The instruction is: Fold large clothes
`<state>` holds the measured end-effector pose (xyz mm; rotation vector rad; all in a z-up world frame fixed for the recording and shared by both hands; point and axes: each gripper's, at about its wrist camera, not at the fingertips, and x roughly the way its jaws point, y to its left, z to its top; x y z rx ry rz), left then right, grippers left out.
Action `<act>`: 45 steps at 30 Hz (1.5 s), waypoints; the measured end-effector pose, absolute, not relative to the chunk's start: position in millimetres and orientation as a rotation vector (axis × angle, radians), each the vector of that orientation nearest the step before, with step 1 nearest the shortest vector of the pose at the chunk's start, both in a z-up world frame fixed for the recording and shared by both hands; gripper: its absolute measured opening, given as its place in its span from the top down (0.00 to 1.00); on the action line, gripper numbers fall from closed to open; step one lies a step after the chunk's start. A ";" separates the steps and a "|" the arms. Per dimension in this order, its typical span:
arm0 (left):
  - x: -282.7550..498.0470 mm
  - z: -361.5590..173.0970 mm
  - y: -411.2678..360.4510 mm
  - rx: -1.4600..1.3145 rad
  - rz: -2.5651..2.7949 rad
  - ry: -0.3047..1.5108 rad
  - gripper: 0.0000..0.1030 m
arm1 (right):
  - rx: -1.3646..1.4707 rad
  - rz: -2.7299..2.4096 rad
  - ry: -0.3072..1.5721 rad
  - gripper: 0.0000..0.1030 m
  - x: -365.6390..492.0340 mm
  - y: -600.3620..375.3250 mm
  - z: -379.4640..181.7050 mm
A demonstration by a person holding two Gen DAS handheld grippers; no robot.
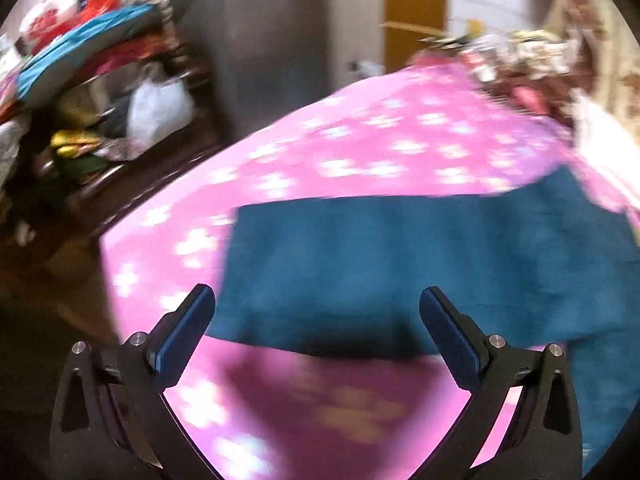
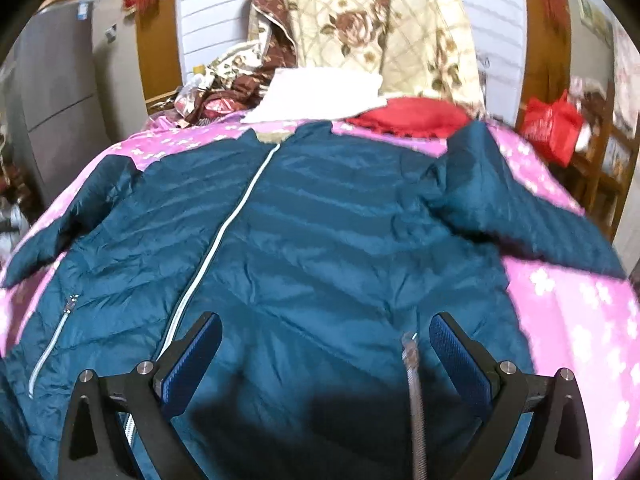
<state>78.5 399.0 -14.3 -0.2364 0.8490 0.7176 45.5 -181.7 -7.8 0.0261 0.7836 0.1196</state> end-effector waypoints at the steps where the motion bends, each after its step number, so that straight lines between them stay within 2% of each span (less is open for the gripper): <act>1: 77.1 -22.7 414.9 -0.246 0.722 0.882 0.00 | 0.030 0.134 0.818 0.00 50.2 -180.1 -14.1; 7: 75.0 -73.6 454.4 -0.320 0.677 0.990 0.00 | -0.048 0.119 0.919 0.00 62.0 -162.9 -38.9; 9: 74.0 -76.7 461.4 -0.387 0.663 0.955 0.00 | -0.046 0.118 0.918 0.00 61.1 -162.7 -39.4; 14: 86.7 -76.9 449.0 -0.341 0.636 0.932 0.02 | -0.031 0.112 0.927 0.00 64.7 -166.6 -42.4; 16: 94.5 -75.0 443.0 -0.316 0.597 0.907 0.30 | -0.035 0.109 0.928 0.00 64.7 -166.0 -42.7; 17: 95.6 -73.3 437.2 -0.301 0.579 0.901 0.38 | -0.039 0.107 0.929 0.00 64.5 -165.4 -42.9; 19: 100.5 -68.5 428.5 -0.281 0.543 0.890 0.82 | -0.042 0.105 0.931 0.00 66.2 -165.5 -43.0; 20: 98.4 -63.7 423.2 -0.256 0.549 0.869 0.85 | -0.041 0.105 0.932 0.00 66.7 -165.6 -43.3; 25: 65.7 -35.9 440.8 -0.247 0.757 0.733 0.87 | -0.017 0.079 0.919 0.00 68.5 -172.1 -40.6; 28: 55.0 -26.9 459.0 -0.293 0.776 0.744 0.87 | 0.020 0.036 0.896 0.00 68.5 -184.6 -33.8; 32: 61.7 -0.9 438.6 -0.249 0.715 0.723 0.89 | 0.048 -0.012 0.861 0.00 63.3 -202.6 -22.3; 36: 80.7 46.9 387.1 -0.257 0.514 0.635 0.89 | 0.036 -0.038 0.834 0.00 54.2 -215.1 -12.6; 40: 115.5 95.2 295.0 -0.210 0.270 0.558 0.89 | 0.011 -0.069 0.837 0.00 47.1 -230.6 -10.8; 45: 165.2 109.2 191.8 -0.230 0.060 0.577 0.89 | 0.040 -0.082 0.877 0.00 43.4 -247.8 -16.7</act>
